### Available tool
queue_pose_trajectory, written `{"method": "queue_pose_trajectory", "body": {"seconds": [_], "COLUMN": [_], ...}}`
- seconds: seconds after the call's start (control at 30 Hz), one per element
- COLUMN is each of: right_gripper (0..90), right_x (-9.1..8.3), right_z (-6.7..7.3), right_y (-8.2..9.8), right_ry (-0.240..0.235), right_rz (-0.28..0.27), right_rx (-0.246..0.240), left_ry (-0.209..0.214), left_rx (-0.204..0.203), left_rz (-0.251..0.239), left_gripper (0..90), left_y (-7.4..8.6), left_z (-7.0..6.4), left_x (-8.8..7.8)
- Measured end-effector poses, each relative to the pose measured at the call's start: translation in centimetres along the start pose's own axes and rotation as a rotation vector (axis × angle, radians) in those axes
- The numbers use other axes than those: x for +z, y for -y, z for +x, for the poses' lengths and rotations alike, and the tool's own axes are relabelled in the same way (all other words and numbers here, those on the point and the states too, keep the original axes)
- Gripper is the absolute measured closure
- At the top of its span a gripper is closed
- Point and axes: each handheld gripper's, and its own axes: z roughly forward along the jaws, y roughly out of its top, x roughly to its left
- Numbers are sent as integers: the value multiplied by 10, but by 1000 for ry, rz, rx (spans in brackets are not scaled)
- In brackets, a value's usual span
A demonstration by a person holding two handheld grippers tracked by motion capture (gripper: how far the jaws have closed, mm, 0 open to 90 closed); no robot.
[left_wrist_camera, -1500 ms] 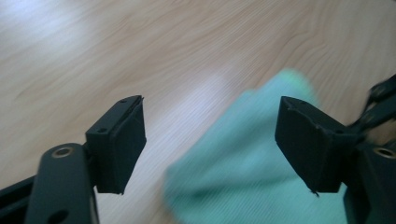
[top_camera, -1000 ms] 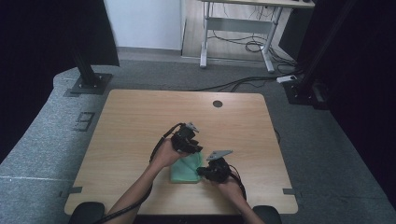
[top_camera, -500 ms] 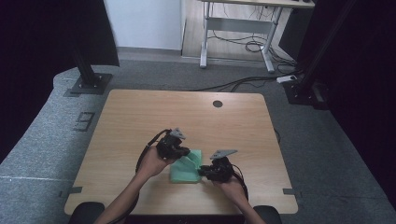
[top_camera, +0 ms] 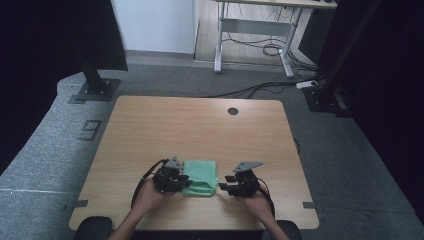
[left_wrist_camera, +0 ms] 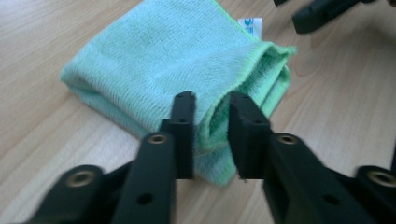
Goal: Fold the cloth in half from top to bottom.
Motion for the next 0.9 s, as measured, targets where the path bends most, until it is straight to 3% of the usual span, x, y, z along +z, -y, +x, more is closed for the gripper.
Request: {"method": "queue_pose_trajectory", "body": {"seconds": [0.1, 0.13, 0.17, 0.2, 0.23, 0.27, 0.3, 0.4, 0.47, 0.53, 0.57, 0.73, 0.9], "right_gripper": [501, 480, 434, 434, 394, 377, 356, 299, 235, 216, 191, 163, 156], "right_x": [-1, -1, 1, 1, 5, 8, 11, 19, 30, 33, 37, 37, 38], "right_z": [-4, -5, -5, -5, -4, -4, -4, -4, -4, -3, -1, 6, 11], "right_y": [-2, -5, -12, -12, -20, -22, -26, -33, -35, -34, -29, -16, -9], "right_ry": [8, 12, 26, 26, 37, 43, 51, 67, 84, 93, 92, 116, 147], "right_rz": [-4, -4, -10, -10, -13, -16, -19, -22, -11, -5, 8, 48, 72], "right_rx": [12, 14, 8, 8, -4, -11, -13, -16, -20, -19, -16, -43, -88], "left_ry": [-5, -15, -32, -32, -56, -56, -98, -136, -142, -145, -145, -135, -153], "left_rx": [2, 3, 1, 1, -5, -5, -11, -28, -65, -67, -80, -119, -131], "left_rz": [-22, -41, -63, -63, -90, -90, -98, -87, -30, -13, -2, -20, -11], "left_gripper": [568, 568, 475, 443, 393, 370, 344, 292, 247, 211, 199, 181, 162], "left_y": [-1, -5, -13, -13, -24, -24, -32, -34, -23, -17, -6, 19, 25], "left_z": [0, 0, 1, 1, 4, 4, 10, 18, 27, 27, 26, 20, 18], "left_x": [-7, -12, -19, -19, -24, -24, -21, -13, 4, 8, 11, 14, 20]}}
